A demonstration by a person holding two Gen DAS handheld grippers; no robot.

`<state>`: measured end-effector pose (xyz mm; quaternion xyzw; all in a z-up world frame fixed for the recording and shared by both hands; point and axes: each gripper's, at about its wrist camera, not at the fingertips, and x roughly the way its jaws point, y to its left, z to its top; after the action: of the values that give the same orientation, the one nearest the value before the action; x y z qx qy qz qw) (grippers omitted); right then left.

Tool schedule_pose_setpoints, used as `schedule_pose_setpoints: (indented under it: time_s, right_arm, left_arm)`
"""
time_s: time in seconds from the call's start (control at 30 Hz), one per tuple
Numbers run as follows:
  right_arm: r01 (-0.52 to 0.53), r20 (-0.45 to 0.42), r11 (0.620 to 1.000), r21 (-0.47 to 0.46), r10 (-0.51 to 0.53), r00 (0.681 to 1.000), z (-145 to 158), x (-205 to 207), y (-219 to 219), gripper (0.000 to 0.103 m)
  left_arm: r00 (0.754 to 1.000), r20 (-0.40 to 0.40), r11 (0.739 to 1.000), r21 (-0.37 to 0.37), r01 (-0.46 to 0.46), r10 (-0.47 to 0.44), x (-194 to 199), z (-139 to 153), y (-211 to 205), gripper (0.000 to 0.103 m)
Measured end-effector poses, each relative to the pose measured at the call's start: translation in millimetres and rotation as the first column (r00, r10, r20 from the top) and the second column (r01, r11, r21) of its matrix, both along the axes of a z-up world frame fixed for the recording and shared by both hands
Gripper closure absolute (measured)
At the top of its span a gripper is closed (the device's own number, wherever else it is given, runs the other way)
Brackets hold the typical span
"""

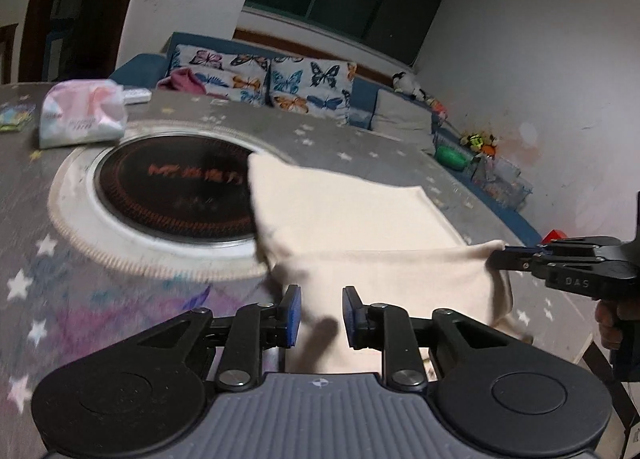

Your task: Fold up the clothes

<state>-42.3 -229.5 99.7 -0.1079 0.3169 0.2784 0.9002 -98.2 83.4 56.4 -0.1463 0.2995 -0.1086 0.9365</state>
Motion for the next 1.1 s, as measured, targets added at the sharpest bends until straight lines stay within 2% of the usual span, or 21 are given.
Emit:
schedule_pose_setpoints:
  time_s: [0.1, 0.3, 0.47, 0.6, 0.77, 0.9, 1.1]
  right_arm:
    - [0.013, -0.002, 1.0, -0.009, -0.013, 1.0, 2, 1, 0, 0.097]
    - [0.039, -0.095, 0.998, -0.045, -0.043, 0.995, -26, 13, -1, 0.096]
    - [0.056, -0.063, 0.997, -0.057, -0.06, 0.996, -21, 11, -6, 0.095]
    - [0.033, -0.036, 0.999, -0.037, -0.035, 0.999, -13, 11, -4, 0.095]
    - [-0.019, -0.054, 0.999, -0.033, 0.017, 0.998, -24, 20, 15, 0.095]
    - [-0.041, -0.082, 0.997, -0.064, 0.036, 0.996, -38, 23, 20, 0.094]
    - [-0.091, -0.086, 0.992, -0.083, 0.084, 0.993, -30, 3, 14, 0.092]
  left_arm:
    - [1.0, -0.005, 1.0, 0.006, 0.018, -0.018, 13, -1, -7, 0.078]
    - [0.999, -0.027, 0.999, 0.025, 0.044, -0.043, 36, -6, -18, 0.078]
    - [0.998, -0.052, 0.999, 0.035, 0.036, -0.034, 44, -10, -13, 0.079]
    - [0.999, -0.032, 0.998, 0.038, 0.043, -0.041, 45, -2, -16, 0.078]
    - [0.998, -0.042, 0.996, 0.072, 0.051, -0.048, 54, -5, -25, 0.078]
    - [0.998, -0.048, 0.994, 0.099, 0.055, -0.05, 54, -10, -25, 0.078]
    - [0.996, -0.035, 0.987, 0.134, 0.085, -0.081, 41, -7, -29, 0.077]
